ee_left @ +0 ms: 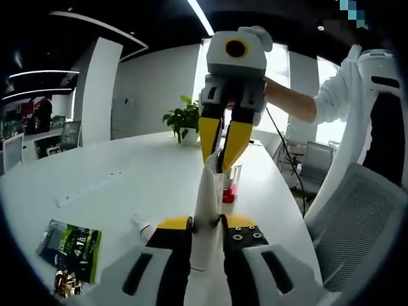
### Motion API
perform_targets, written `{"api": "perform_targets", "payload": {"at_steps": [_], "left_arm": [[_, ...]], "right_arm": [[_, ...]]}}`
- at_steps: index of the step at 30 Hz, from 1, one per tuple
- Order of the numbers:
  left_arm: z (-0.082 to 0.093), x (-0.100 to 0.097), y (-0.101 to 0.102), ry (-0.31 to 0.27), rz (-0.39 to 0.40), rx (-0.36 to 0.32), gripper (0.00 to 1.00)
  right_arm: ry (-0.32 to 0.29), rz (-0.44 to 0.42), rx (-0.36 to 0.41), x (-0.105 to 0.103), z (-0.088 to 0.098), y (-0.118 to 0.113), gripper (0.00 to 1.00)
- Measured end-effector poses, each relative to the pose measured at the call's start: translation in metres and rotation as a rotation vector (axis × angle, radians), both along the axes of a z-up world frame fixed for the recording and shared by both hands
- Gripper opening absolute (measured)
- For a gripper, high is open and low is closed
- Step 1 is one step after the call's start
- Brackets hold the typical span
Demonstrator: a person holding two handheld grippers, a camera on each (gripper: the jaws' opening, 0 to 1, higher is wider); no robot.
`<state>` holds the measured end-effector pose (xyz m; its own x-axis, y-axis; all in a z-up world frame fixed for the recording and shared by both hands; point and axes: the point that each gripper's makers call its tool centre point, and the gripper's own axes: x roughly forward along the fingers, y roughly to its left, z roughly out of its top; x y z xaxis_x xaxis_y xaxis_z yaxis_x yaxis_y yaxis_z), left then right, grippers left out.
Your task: Arrange the skincare products in the storage area until every visible bottle or jar stands upright without overlapping.
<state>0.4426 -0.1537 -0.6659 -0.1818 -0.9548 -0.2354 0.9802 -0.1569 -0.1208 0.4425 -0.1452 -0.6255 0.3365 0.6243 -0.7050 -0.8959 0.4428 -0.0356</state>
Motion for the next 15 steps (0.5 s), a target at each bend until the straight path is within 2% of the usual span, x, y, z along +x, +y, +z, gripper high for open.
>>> {"api": "perform_targets", "payload": {"at_steps": [5, 8, 9, 15], "left_arm": [[0.003, -0.0075, -0.0024, 0.016, 0.005, -0.006, 0.13], [0.0056, -0.0064, -0.0029, 0.026, 0.01, -0.017, 0.13], [0.0069, -0.0063, -0.0034, 0.027, 0.01, -0.021, 0.13], [0.007, -0.0038, -0.0014, 0.014, 0.018, -0.016, 0.16]], "right_arm": [[0.018, 0.016, 0.018, -0.0042, 0.0006, 0.0014, 0.01], [-0.011, 0.028, -0.001, -0.0036, -0.0001, 0.0007, 0.14], [-0.013, 0.024, -0.003, -0.0028, -0.0003, -0.0002, 0.16], [-0.024, -0.002, 0.025, -0.002, 0.0057, -0.0042, 0.15]]}}
